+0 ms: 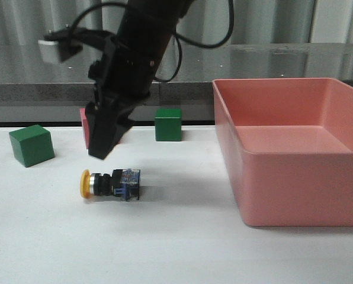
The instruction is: Place and stand button with both arms
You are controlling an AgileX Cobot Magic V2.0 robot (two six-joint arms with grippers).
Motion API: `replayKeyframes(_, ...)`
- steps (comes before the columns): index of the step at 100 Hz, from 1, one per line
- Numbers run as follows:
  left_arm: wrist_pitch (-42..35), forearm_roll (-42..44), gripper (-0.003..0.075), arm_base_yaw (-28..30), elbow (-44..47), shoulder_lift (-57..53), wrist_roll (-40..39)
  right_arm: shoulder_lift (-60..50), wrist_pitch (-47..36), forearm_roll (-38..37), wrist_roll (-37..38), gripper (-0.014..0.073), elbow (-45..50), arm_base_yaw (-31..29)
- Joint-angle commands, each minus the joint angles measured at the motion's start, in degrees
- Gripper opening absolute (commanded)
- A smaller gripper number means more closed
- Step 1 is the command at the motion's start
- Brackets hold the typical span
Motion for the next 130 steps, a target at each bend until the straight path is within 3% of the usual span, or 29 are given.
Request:
replayKeyframes(1, -4.51, 0.02, -0.002, 0.15, 2.57, -1.69, -0.53, -7.15, 1.83, -0.2, 5.98, 0.0333, -3.69, -1.49)
replayKeyframes(16, -4.51, 0.02, -0.002, 0.15, 2.57, -1.69, -0.53, -13.07, 5.83, -0.51, 12.57, -0.0081, -3.87, -5.45)
replayKeyframes(31, -4.51, 0.02, -0.002, 0.15, 2.57, -1.69, -0.53, -19.05, 8.08, -0.5, 16.41, -0.0062, -2.84, -10.67)
replayKeyframes(45, -4.51, 0.02, -0.002, 0.15, 2.57, -1.69, -0.53, -26.97, 3.16, -0.5, 19.0, -0.0062, 3.54, -15.69)
replayKeyframes(68, -4.51, 0.02, -0.002, 0.15, 2.57, -1.69, -0.53, -45.66, -17.59, -0.5, 20.77, -0.0062, 29.33, -22.59)
replayKeyframes(93, -4.51, 0.02, -0.002, 0.15, 2.57, -1.69, -0.53, -68.27, -39.4, 1.14, 20.82, -0.0062, 61.23, -24.92)
replayKeyframes(111, -4.51, 0.02, -0.002, 0.15, 2.57, -1.69, -0.53, -84.53, -45.57, 2.8, 20.82, -0.0062, 76.57, -24.92)
replayKeyframes(130, -4.51, 0.02, -0.002, 0.15, 2.57, -1.69, -0.53, -101.76, -49.3, 2.76, 20.82, -0.0062, 84.82, -24.92)
